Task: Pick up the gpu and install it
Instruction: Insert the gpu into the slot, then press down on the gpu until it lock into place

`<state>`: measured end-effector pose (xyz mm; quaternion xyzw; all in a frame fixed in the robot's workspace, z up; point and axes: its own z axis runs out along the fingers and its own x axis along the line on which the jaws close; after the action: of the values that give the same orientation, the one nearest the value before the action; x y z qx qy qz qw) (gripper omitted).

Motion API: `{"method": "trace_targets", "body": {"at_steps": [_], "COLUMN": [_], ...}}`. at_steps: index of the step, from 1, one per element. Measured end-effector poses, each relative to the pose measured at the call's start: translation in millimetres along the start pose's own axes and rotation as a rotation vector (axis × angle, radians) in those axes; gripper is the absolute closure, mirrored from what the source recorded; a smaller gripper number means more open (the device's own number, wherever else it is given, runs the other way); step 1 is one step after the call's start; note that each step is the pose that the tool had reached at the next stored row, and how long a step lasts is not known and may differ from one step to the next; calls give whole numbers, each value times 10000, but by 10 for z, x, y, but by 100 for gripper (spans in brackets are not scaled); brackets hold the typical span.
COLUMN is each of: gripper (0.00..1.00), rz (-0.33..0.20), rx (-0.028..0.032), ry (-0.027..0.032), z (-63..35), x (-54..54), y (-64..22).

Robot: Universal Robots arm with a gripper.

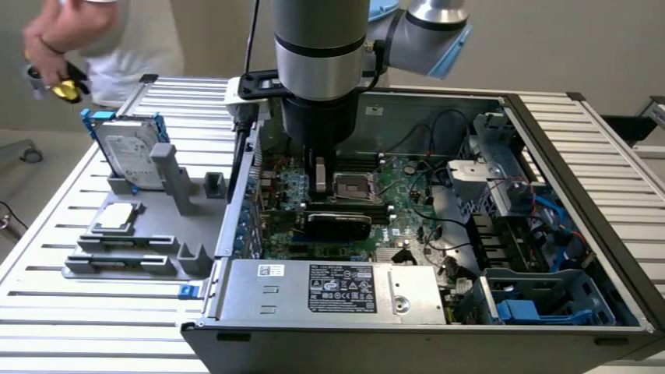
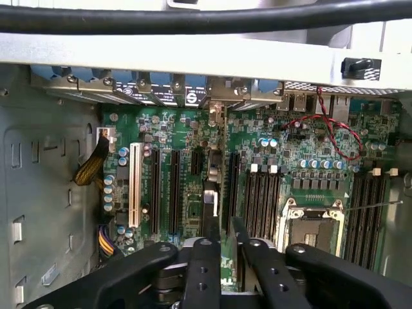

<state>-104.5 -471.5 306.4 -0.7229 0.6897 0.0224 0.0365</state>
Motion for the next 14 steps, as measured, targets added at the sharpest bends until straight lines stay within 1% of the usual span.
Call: {"method": "trace_targets", "body": {"at_steps": [1,2,3,14], "gripper": [81,87,89,89], "rz": [0,0,0,0], "rx": [0,0,0,0], "ry": [0,0,0,0], "z": [0,0,0,0], "x": [0,0,0,0], "y": [0,0,0,0]}}
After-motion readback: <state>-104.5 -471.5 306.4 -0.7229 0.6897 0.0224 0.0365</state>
